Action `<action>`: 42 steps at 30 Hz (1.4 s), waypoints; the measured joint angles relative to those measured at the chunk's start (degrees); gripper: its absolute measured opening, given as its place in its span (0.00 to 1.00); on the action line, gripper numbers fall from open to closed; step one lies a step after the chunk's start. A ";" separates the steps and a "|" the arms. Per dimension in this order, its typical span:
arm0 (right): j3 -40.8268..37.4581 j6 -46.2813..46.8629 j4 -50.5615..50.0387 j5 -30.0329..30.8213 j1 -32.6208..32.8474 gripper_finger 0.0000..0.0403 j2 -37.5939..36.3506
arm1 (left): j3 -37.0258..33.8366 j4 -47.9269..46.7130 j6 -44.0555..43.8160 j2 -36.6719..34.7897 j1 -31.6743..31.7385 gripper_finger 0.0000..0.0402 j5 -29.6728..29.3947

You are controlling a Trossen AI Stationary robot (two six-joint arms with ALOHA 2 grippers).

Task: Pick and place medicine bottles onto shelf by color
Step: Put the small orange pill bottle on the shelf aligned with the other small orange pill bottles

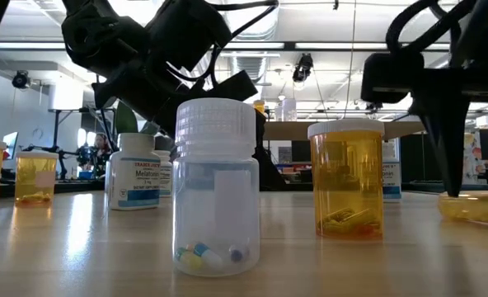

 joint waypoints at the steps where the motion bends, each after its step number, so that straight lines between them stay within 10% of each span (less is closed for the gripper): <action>1: 0.62 0.03 -0.67 0.00 0.00 0.44 0.80 | 0.00 0.01 0.00 0.00 0.00 0.77 0.00; 11: -3.05 18.93 1.41 0.27 -1.13 0.20 0.04 | 0.00 1.32 2.88 0.00 -1.00 0.77 -6.39; 17: -19.41 34.11 21.78 2.96 -1.62 0.12 -13.33 | 0.36 14.17 20.40 0.00 -4.98 0.77 -12.10; 26: -42.87 42.12 64.28 12.46 -3.71 0.15 -29.72 | 6.25 16.50 36.27 -0.02 -6.14 0.76 11.00; 33: -51.38 36.53 87.90 12.55 -5.44 0.15 -32.43 | 10.82 13.52 33.78 -0.02 -4.71 0.67 10.77; 42: -54.73 38.42 91.96 12.53 -5.44 0.15 -27.67 | 10.67 15.07 30.02 -0.02 -3.10 0.59 10.14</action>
